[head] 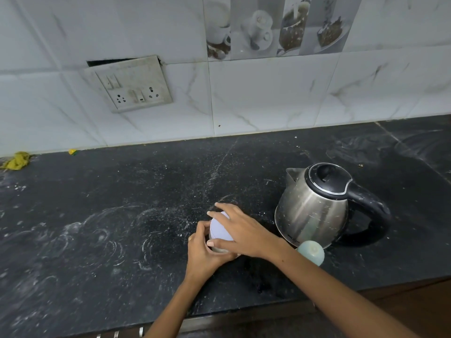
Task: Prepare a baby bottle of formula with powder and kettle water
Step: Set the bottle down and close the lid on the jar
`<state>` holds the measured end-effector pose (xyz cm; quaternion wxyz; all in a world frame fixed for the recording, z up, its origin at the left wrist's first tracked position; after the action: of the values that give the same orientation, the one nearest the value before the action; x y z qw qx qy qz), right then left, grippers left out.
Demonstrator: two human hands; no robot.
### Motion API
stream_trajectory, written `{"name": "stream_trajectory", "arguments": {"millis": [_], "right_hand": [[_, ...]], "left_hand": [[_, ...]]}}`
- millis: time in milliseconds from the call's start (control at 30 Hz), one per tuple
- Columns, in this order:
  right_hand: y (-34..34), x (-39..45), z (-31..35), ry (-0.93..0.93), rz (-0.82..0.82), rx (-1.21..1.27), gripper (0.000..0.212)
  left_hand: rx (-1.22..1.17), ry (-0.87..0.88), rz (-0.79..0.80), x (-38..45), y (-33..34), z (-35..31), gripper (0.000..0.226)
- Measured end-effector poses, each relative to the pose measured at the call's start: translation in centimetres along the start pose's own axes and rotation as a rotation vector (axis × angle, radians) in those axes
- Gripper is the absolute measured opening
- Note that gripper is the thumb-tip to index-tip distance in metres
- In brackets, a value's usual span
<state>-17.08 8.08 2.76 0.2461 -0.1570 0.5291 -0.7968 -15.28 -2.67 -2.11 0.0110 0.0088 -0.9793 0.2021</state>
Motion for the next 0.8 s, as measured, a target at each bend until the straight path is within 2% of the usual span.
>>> {"name": "stream_trajectory", "arguments": {"millis": [67, 133, 400, 533, 633, 733, 800], "right_hand": [[0.6, -0.2, -0.2, -0.061, -0.109, 0.028, 0.073], [0.8, -0.4, -0.5, -0.047, -0.230, 0.033, 0.068], [1.9, -0.4, -0.1, 0.239, -0.414, -0.003, 0.066], [1.8, -0.5, 0.3, 0.304, -0.470, -0.060, 0.062], [1.2, -0.4, 0.0, 0.300, -0.496, 0.000, 0.060], [0.6, -0.3, -0.1, 0.260, -0.402, 0.184, 0.077], [-0.8, -1.6, -0.5, 0.231, -0.337, 0.232, 0.073]], "left_hand": [[-0.013, 0.016, -0.016, -0.1, 0.0, 0.0, 0.068], [-0.031, 0.024, -0.035, -0.2, 0.0, 0.0, 0.067], [-0.039, 0.055, -0.063, -0.4, 0.3, 0.1, 0.053], [-0.007, 0.079, -0.050, -0.1, 0.2, -0.2, 0.049], [-0.013, 0.078, -0.025, -0.1, 0.2, -0.3, 0.049], [-0.019, 0.052, 0.007, 0.3, -0.1, -0.3, 0.061], [0.027, 0.043, 0.019, 0.8, -0.1, 0.0, 0.069]]}}
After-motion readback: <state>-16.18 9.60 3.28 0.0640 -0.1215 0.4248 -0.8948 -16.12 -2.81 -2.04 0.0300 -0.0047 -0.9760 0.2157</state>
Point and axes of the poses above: each hand's wrist, its own x-axis towards the middle knuckle, its own y-axis out of the palm, z = x × y, the point moved 7 cm from there along x, towards the middle knuckle, and after that the axes turned 3 degrees about -y, right-handed, at the moved point
